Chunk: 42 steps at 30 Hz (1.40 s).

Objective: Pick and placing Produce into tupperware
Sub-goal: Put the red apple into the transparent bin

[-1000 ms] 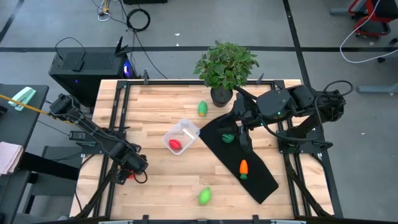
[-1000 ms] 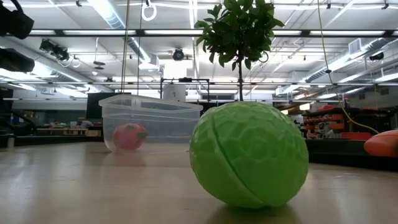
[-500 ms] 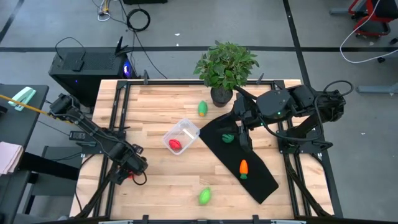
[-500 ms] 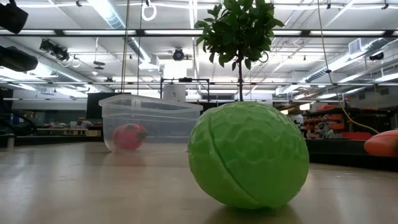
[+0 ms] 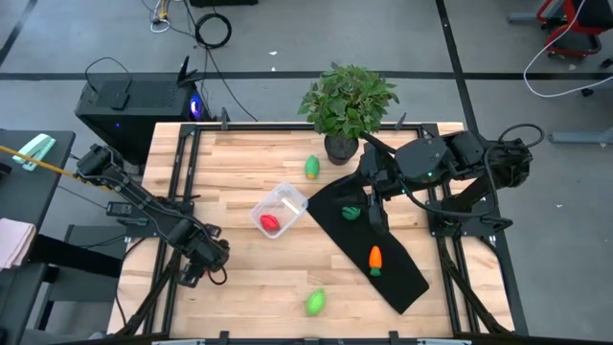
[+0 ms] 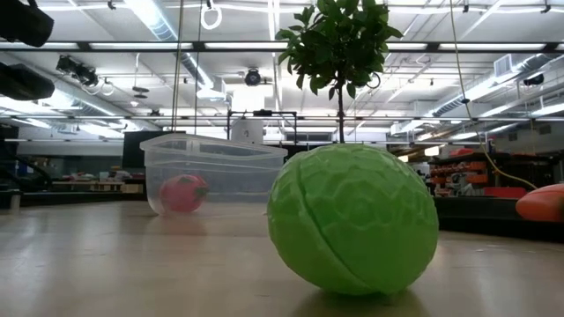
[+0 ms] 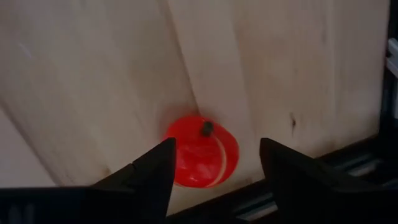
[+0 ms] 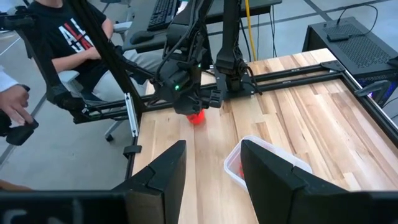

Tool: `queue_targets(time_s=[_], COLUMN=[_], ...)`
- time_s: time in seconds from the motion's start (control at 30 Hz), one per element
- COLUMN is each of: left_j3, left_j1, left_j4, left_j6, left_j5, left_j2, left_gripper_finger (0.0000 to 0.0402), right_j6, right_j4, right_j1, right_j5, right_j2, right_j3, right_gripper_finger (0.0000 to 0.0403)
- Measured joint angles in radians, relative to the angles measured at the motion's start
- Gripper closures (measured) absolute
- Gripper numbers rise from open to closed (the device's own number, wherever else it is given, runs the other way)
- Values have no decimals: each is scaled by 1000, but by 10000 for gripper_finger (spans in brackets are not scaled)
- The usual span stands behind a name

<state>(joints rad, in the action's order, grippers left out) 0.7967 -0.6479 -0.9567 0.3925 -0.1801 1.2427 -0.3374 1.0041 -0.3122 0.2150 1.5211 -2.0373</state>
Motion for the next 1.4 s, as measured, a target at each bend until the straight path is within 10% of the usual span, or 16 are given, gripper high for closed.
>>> queue_targets(time_s=[0.5, 1.4], left_j3=[-20, -169], left_j1=[-71, -148], left_j4=[-74, 130], left_j6=[143, 278], left_j5=[90, 136], left_j2=[1, 2], left_gripper_finger=[8, 2], right_j6=[-8, -27], right_j4=[0, 0], right_j1=[0, 3], right_j5=[0, 1], right_j2=[0, 0], right_j3=[0, 0], right_gripper_finger=[243, 243])
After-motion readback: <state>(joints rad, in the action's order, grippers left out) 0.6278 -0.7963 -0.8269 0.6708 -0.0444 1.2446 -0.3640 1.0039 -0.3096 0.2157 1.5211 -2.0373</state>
